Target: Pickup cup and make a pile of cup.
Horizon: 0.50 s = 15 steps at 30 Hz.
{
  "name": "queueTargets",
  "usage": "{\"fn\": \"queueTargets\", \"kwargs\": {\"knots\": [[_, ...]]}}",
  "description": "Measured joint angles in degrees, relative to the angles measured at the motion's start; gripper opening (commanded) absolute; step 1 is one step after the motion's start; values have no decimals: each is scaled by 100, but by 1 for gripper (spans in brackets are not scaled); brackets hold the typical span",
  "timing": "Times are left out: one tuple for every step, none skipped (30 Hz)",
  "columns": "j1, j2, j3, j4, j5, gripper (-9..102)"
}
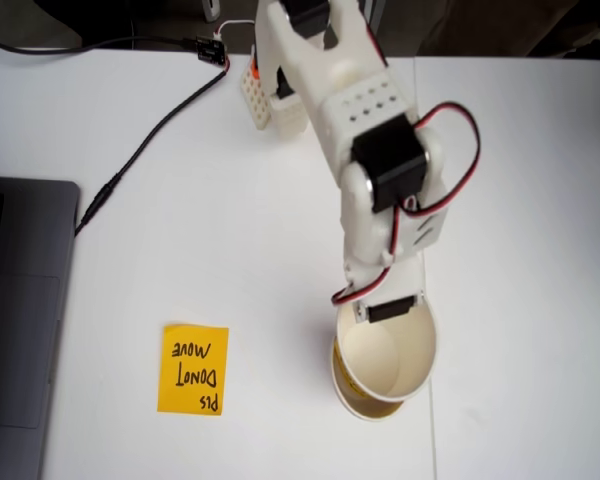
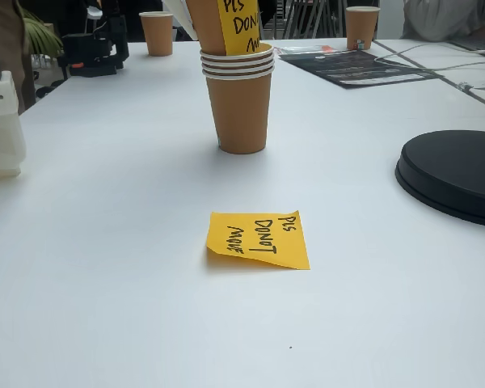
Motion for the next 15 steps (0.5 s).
{"fn": "queueTargets", "kwargs": {"knots": [[0,0,0,0,0,-2],[0,0,0,0,0,0],[0,0,0,9,0,4],[0,0,0,26,0,7],[0,0,0,97,0,11],[0,0,0,167,0,15],[0,0,0,220,0,19],[0,0,0,264,0,22],[0,0,0,290,0,26],[0,0,0,316,0,29],[0,0,0,343,0,31],[0,0,0,360,0,34],[0,0,0,369,0,36],[0,0,0,387,0,38],[0,0,0,387,0,39]]}}
